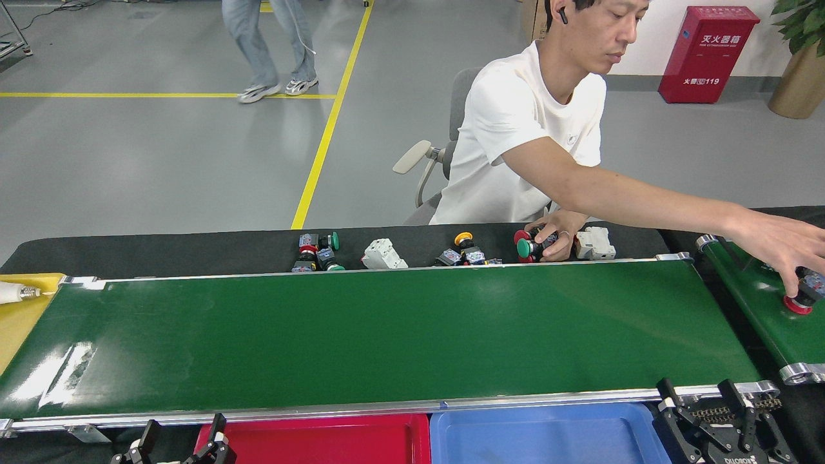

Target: Pick switch part from conveyor to tray

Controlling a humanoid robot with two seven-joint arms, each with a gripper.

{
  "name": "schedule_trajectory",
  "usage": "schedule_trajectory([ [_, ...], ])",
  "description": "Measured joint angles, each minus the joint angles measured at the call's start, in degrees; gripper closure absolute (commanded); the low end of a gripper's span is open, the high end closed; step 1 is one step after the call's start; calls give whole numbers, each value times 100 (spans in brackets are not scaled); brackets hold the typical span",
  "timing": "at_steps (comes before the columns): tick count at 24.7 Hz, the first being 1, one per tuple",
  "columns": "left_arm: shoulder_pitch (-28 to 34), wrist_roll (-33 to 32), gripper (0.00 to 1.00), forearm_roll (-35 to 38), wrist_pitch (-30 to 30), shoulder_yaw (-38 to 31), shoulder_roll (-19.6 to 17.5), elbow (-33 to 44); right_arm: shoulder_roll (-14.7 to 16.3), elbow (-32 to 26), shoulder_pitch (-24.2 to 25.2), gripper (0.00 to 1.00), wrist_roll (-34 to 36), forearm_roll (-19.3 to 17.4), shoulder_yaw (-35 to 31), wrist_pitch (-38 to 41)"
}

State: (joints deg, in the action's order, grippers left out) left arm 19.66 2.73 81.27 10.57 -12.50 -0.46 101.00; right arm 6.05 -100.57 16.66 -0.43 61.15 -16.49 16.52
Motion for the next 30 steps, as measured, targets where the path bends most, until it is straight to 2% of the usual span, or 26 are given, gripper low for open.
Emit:
schedule_trajectory([
  [4,17,109,0,0,41,29,-123,5,0,0,-1,1,6,0,-1,0],
  [21,4,321,0,0,484,-33,-112,8,-1,21,-16,1,-2,2,-1,-46],
  [30,4,202,0,-1,514,-43,65,9,-1,45,-18,1,-37,6,-1,-55],
])
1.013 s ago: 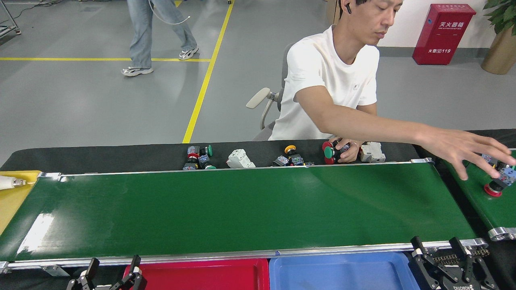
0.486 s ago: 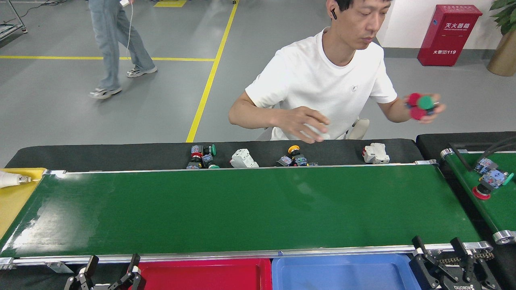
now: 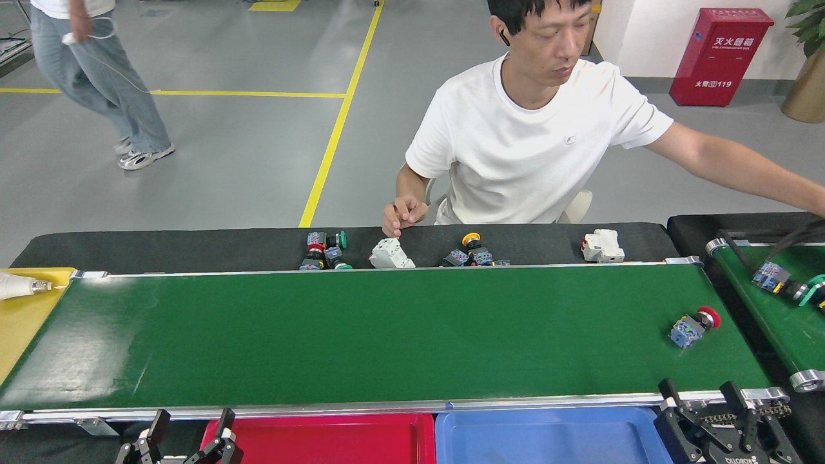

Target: Pick switch part from conveyor to tray

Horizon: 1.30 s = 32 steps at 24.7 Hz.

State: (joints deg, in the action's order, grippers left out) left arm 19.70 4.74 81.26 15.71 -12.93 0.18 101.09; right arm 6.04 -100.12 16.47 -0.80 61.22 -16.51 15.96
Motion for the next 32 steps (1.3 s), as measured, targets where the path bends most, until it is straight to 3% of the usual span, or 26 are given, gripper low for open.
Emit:
schedule_trajectory([
  [5,-1,-40,0,0,-7,-82,7,0,3,42,-187,1,-451,108,6,-386],
  [9,-37,-26,0,0,-9,-133,9,0,-4,317,-817,1,-788,948,228,-1163],
  [11,-46,-24,0,0,-9,-133,20,0,-23,569,-1050,1,-862,1180,545,-1522],
  [18,-42,-6,0,0,-32,-106,17,1,-23,1610,-2079,1,-927,1293,1428,-2623],
  [25,-30,-9,0,0,-15,-87,17,0,-118,2190,-2432,2,-948,1293,2027,-2988],
  [26,-30,-10,0,0,-12,-86,17,1,-188,2269,-2526,11,-939,1292,2037,-3001],
  [28,-27,-10,0,0,-10,-86,16,1,-291,2396,-2664,52,-935,1243,2043,-3042],
  [30,-16,-11,0,0,-8,-86,13,1,-295,2500,-2721,53,-914,1173,2069,-2931],
  [31,-5,-11,0,0,-6,-86,13,1,-294,2536,-2721,64,-914,1133,2098,-2862],
  [32,7,-11,0,0,-6,-86,13,1,-293,2545,-2735,89,-947,1112,2124,-2803],
])
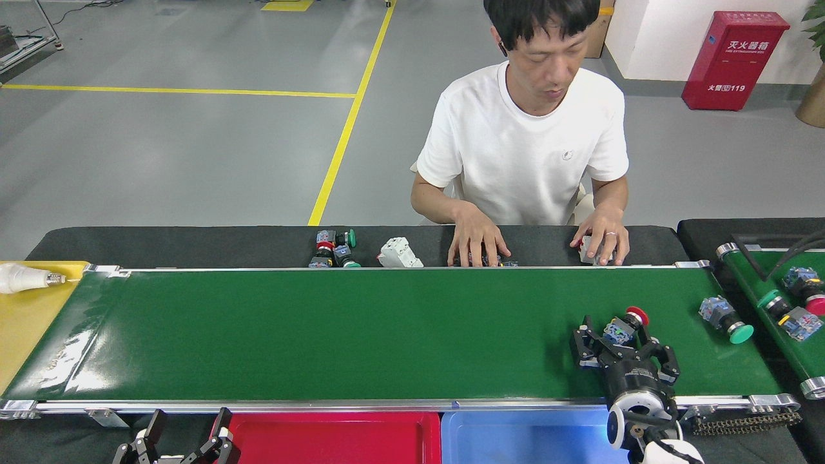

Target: Pick switch part from conveyor to tray

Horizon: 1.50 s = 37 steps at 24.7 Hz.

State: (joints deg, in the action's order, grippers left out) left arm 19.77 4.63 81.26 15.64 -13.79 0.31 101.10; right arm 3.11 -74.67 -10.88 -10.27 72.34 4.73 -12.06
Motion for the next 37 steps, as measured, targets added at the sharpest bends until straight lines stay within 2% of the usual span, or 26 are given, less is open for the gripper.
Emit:
schedule_trajectory([
  [2,6,0,0,0,3,0,0,0,0,4,-18,95,-91,-16,41,87],
  [4,6,0,0,0,3,0,0,0,0,5,-29,97,-145,-77,51,186],
  [8,9,-1,0,0,4,-17,3,0,-1,-110,-10,94,-195,-356,80,572],
  [11,14,-1,0,0,4,-35,3,0,-6,-510,127,91,-237,-505,112,1049],
  [15,18,-5,0,0,4,-39,3,0,-60,-1308,716,90,-244,-718,229,2378],
  [18,25,-7,0,0,5,-39,3,0,-385,-1461,1082,87,-258,-741,656,3573],
  [20,29,-10,0,0,7,-39,3,0,-413,-1463,1112,84,-259,-765,919,4213],
  [22,31,-11,0,0,13,-39,3,0,-418,-1463,1119,79,-259,-777,1150,4687],
  [23,35,-13,0,0,15,-39,3,0,-431,-1463,1126,71,-262,-779,1256,4844],
  [24,37,-13,0,0,17,-37,4,0,-444,-1463,1131,56,-268,-779,1384,4935],
  [25,38,-13,0,0,19,-33,4,0,-453,-1463,1149,16,-290,-779,1515,5018],
  [26,39,-13,0,0,19,-33,5,0,-467,-1463,1180,1,-350,-780,1586,5076],
  [34,41,-15,0,0,22,-38,5,0,-551,-1482,1134,1,-633,-1069,1546,5165],
  [37,47,-16,0,0,23,-44,5,0,-728,-1555,995,3,-639,-1064,1043,4924],
])
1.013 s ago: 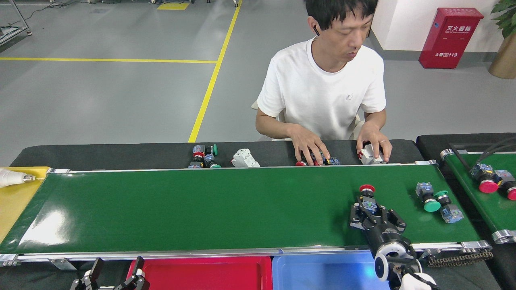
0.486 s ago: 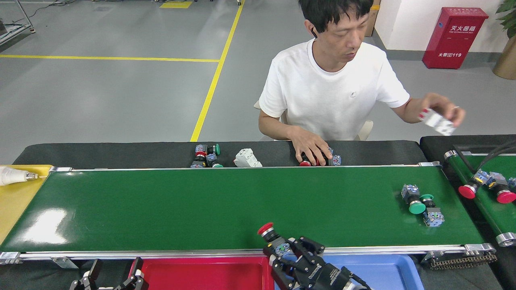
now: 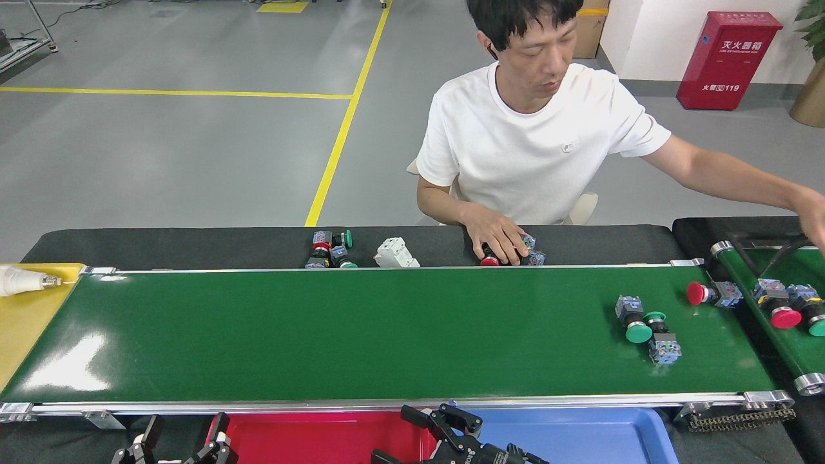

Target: Pick switch part from conveyor to tray

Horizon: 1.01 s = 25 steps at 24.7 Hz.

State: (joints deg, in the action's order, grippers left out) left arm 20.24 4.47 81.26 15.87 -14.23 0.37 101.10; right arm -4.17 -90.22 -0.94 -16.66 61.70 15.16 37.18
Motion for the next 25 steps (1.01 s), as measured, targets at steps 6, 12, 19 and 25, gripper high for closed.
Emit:
schedule_trajectory([
  [6,4,0,0,0,1,-1,1,0,6,-54,-353,7,639,545,-1235,-1539],
  [12,90,0,0,0,4,-30,1,0,657,-338,401,3,1840,983,-1478,-3036],
  [19,96,0,0,1,-37,-233,-23,0,976,-1032,1766,1,2504,984,-1624,-3275],
  [25,112,1,0,1,-9,-234,-22,0,898,-1014,1820,2,2448,1008,-1632,-3354],
])
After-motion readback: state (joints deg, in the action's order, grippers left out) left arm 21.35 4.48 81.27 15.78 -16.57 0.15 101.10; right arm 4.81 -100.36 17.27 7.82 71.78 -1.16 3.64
